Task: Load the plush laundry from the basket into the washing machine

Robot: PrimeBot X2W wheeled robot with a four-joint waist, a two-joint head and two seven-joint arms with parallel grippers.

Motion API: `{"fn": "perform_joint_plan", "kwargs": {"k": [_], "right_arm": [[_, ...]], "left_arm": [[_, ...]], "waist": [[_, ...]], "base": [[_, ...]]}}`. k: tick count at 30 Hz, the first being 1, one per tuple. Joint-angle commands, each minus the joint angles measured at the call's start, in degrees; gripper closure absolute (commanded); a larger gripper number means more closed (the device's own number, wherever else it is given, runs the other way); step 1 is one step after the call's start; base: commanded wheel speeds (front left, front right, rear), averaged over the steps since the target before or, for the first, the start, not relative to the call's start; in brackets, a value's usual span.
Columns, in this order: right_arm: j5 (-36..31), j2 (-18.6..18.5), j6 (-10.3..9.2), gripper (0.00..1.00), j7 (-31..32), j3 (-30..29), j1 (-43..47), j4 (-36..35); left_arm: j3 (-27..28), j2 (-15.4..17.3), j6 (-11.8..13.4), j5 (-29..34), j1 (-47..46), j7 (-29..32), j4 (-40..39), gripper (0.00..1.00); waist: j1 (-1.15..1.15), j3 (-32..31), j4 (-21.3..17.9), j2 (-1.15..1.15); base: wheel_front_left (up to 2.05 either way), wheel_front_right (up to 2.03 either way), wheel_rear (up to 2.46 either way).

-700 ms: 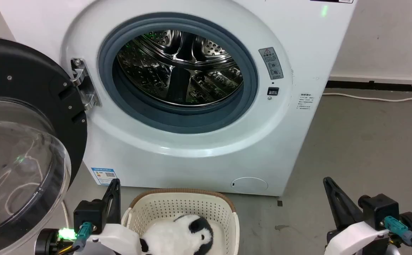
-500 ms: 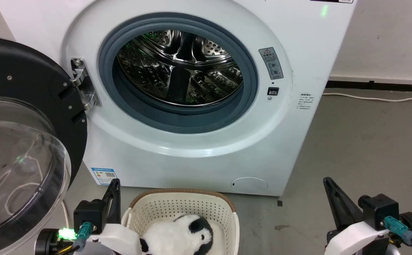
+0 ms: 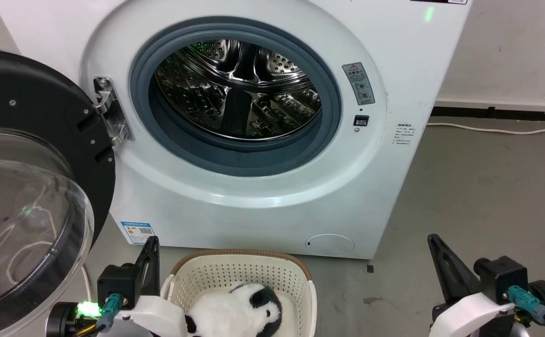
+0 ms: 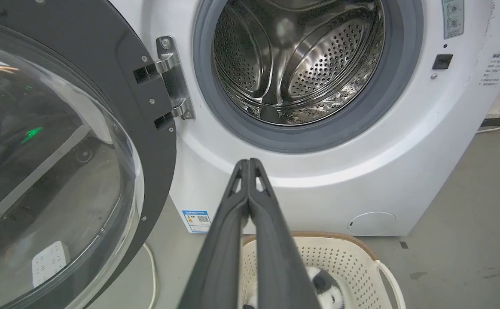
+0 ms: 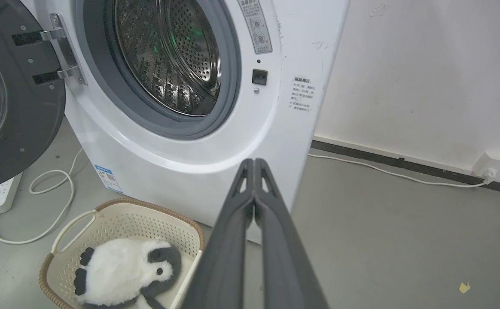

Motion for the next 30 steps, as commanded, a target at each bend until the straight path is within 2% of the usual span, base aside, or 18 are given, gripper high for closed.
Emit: {"fn": "perform_joint_plan", "kwargs": {"k": [1,2,5,6,7,20,30], "right_arm": [[-0.4,-0.1,-0.04,1.00,0.1,0.0,-0.7,-0.2],[-0.4,-0.1,-0.04,0.00,0.1,0.0,-0.7,-0.2],[0.0,0.0,0.01,0.00,0.0,0.0,0.0,0.0],[0.1,0.0,0.01,1.00,0.0,0.0,0.0,0.0],[0.1,0.0,0.01,0.00,0.0,0.0,0.0,0.0],[1.5,0.0,0.00,0.00,-1.8,-0.6,0.1,-0.1],[2.5,0.0,0.00,0.00,-3.0,-1.1,-0.7,-0.2]], "left_arm": [[0.1,0.1,-0.3,0.1,-0.9,0.0,-0.2,1.00],[0.1,0.1,-0.3,0.1,-0.9,0.0,-0.2,0.00],[-0.1,0.0,0.1,0.0,0.0,0.0,0.0,0.00],[-0.2,0.0,0.1,0.0,0.0,0.0,0.0,1.00],[-0.2,0.0,0.1,0.0,0.0,0.0,0.0,0.00],[-2.0,0.0,0.3,-1.1,0.0,-1.8,0.9,0.00],[-3.8,0.0,0.5,-2.0,-1.9,-3.0,4.2,0.00]], "waist": [[0.00,0.0,0.0,0.00],[0.00,0.0,0.0,0.00],[0.00,0.0,0.0,0.00],[0.00,0.0,0.0,0.00],[0.00,0.0,0.0,0.00],[0.00,0.8,-0.9,0.00],[0.00,4.5,-2.3,0.00]], "base": [[0.00,0.00,0.00],[0.00,0.00,0.00],[0.00,0.00,0.00],[0.00,0.00,0.00],[0.00,0.00,0.00],[0.00,0.00,0.00],[0.00,0.00,0.00]]}}
